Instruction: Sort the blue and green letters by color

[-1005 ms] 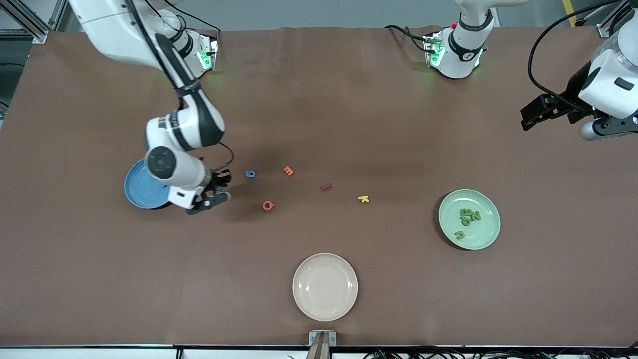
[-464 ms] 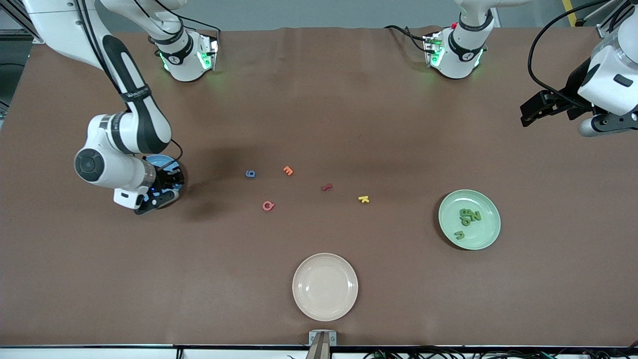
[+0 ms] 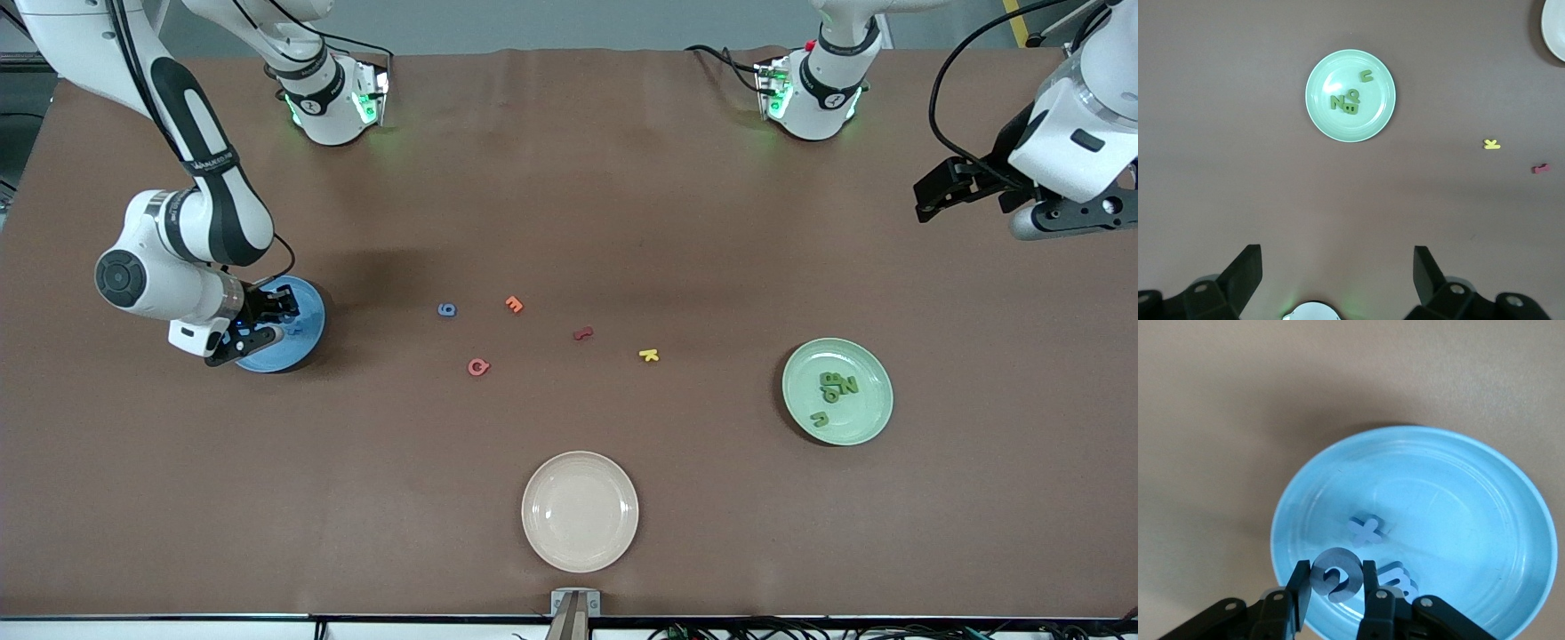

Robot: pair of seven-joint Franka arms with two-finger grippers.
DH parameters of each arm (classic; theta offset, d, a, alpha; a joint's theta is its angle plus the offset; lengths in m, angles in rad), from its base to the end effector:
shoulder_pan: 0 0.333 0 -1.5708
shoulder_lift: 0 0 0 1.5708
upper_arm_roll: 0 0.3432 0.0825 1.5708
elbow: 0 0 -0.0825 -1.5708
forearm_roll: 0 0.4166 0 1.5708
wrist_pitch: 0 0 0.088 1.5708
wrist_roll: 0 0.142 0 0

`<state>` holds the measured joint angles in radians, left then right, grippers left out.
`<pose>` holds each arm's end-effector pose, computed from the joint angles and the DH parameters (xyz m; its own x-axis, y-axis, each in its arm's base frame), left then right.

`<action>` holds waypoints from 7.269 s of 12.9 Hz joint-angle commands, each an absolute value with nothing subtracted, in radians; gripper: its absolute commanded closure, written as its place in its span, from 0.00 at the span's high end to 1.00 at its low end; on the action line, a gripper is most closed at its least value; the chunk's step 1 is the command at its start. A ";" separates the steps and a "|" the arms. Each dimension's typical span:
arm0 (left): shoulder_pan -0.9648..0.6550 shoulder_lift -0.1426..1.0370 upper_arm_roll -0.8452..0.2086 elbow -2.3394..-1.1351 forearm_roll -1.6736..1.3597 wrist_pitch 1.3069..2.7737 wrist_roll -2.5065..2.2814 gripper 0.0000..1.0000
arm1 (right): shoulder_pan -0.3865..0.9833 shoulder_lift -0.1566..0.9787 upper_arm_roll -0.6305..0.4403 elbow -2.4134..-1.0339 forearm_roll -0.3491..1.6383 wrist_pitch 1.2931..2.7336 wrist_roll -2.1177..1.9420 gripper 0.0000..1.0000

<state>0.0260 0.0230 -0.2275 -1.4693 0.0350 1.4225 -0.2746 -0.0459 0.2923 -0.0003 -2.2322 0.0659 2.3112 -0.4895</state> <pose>0.5666 -0.1086 0.6417 0.9952 0.0781 -0.0584 0.0754 -0.9960 -0.0473 0.5418 -0.0221 0.1885 0.9057 0.3885 -0.1697 0.3695 -0.9196 -0.1335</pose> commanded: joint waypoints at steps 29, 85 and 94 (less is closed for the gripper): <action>0.107 0.020 -0.218 -1.486 0.034 1.439 -0.173 1.00 | 0.497 0.406 0.023 -2.218 0.124 2.585 0.466 0.89; -0.009 -0.094 -0.129 -1.618 0.020 1.483 -0.172 1.00 | -0.106 0.095 0.003 -1.987 -0.043 1.975 -0.163 0.99; -0.008 -0.095 -0.132 -1.621 0.020 1.482 -0.172 1.00 | -0.021 0.094 0.009 -1.456 -0.035 1.424 0.014 0.99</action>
